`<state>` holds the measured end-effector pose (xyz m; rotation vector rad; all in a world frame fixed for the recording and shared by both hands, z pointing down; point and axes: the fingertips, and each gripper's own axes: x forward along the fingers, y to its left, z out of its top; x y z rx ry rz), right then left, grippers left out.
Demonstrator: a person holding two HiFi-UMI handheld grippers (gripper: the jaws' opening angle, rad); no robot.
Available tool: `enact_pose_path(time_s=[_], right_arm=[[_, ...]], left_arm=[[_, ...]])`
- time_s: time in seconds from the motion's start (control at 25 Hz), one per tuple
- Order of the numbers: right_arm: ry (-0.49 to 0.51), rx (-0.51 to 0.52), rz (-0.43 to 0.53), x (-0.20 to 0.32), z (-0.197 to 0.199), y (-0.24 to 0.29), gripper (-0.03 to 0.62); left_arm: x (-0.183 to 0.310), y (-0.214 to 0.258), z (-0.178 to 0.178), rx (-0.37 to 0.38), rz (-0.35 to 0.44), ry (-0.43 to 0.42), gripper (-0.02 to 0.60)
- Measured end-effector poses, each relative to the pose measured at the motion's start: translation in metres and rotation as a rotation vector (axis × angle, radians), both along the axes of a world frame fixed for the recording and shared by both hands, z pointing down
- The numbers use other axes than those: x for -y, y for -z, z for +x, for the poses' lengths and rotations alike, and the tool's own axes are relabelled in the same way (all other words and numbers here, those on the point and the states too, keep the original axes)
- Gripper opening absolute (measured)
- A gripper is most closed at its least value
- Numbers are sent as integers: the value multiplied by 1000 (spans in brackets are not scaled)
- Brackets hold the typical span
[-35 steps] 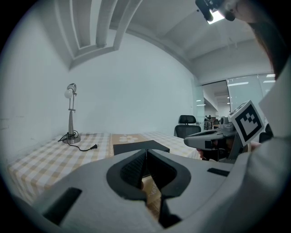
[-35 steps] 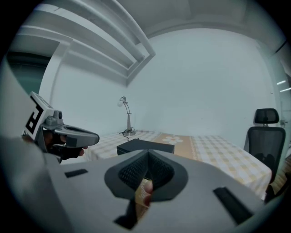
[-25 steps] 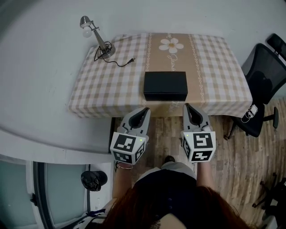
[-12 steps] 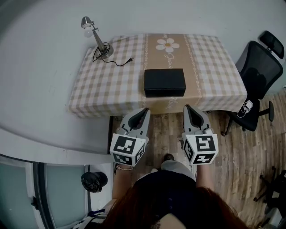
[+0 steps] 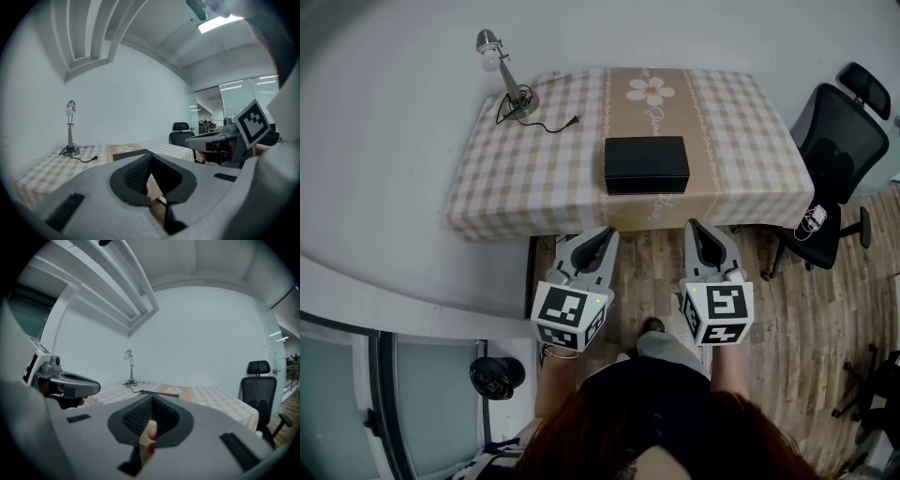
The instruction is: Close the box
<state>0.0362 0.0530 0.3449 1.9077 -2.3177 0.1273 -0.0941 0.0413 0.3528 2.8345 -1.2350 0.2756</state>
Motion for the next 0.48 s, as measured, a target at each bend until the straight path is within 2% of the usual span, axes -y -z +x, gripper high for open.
enact_pose_path(time_s=[0.48], right_arm=[[-6,-31,4,-24,-14,4,17]], left_arm=[[-22,1,-15,-9,4,2,29]])
